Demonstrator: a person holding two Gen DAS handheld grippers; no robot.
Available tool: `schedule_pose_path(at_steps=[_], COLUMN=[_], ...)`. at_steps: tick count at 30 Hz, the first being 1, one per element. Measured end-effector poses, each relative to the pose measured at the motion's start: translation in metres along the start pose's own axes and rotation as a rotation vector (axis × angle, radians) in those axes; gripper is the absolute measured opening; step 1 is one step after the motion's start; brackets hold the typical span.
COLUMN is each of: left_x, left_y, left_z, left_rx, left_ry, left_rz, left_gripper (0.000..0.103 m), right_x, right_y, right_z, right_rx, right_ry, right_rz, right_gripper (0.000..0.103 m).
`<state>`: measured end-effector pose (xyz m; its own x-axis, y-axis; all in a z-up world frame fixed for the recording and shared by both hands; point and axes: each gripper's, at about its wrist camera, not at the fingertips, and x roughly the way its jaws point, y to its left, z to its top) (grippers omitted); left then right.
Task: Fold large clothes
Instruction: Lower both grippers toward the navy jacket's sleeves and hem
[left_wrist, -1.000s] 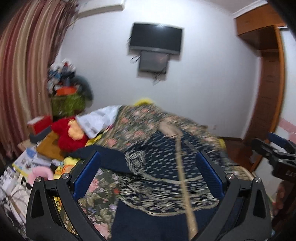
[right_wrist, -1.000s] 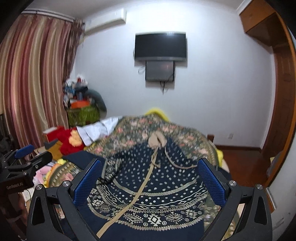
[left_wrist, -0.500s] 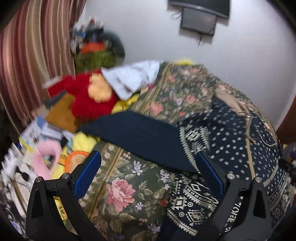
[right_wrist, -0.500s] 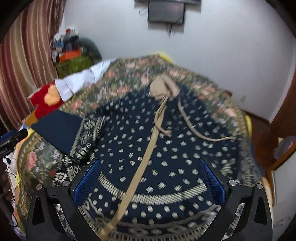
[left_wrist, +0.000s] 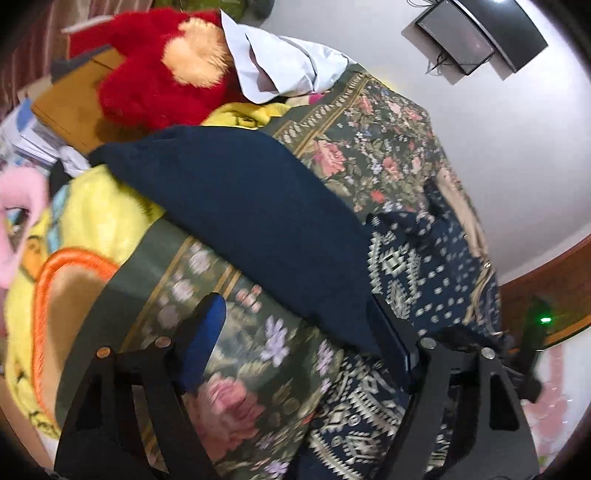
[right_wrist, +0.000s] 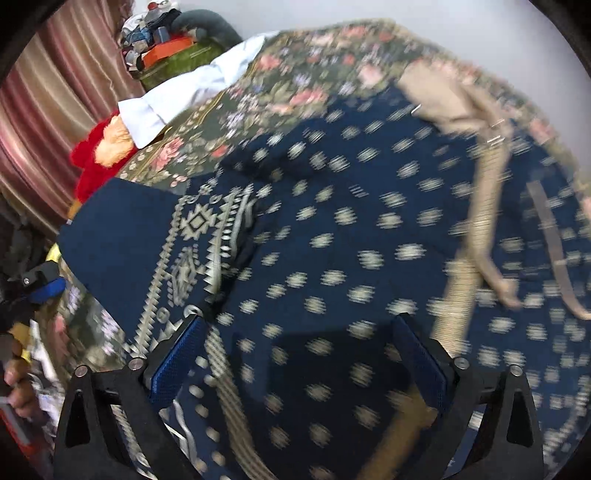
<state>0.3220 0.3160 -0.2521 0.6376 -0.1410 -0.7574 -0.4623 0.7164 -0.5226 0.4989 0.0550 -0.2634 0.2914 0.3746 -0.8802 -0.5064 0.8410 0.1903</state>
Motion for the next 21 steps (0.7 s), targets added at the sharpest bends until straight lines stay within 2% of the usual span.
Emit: schedule_pose_path(at_steps=[3,7,9,11,13,17,19,21], left_x=[0.011,0.017,0.02,0.022,0.024,0.011,-0.004,-0.024], left_y=[0.004,0.006,0.002,-0.004,-0.008,-0.023,-0.038,-0.06], left_z=[0.015,0.029,0.035,0.041,0.044,0.051,0.054,0.057], left_rx=[-0.037,-0.037,-0.004,0.048,0.096,0.166,0.203,0.238], left_ry=[0.019,0.01,-0.015,-0.045,-0.067,-0.156,-0.207,-0.252], left_rz=[-0.042,-0.018,0.03,0.127,0.231,0.316,0.321,0.284], left_gripper=[0.077,0.064,0.051,0.022,0.006,0.002,0.002,0.002], right_x=[0.013,0.018,0.024,0.028,0.029,0.016,0.007,-0.005], right_y=[0.006,0.021,0.027,0.033,0.037,0.029,0.019,0.005], right_z=[0.008,0.014,0.015,0.013,0.012,0.005,0.002,-0.001], right_rx=[0.003,-0.059,-0.081,-0.106,-0.133,-0.124,-0.096,-0.059], right_ry=[0.012,0.004,0.009,0.008,0.005,0.026,0.029,0.026], right_rz=[0.009,0.023,0.011,-0.018,-0.034,0.004,0.029,0.035], right_gripper=[0.098,0.097,0.094,0.093,0.091,0.087,0.087,0.087])
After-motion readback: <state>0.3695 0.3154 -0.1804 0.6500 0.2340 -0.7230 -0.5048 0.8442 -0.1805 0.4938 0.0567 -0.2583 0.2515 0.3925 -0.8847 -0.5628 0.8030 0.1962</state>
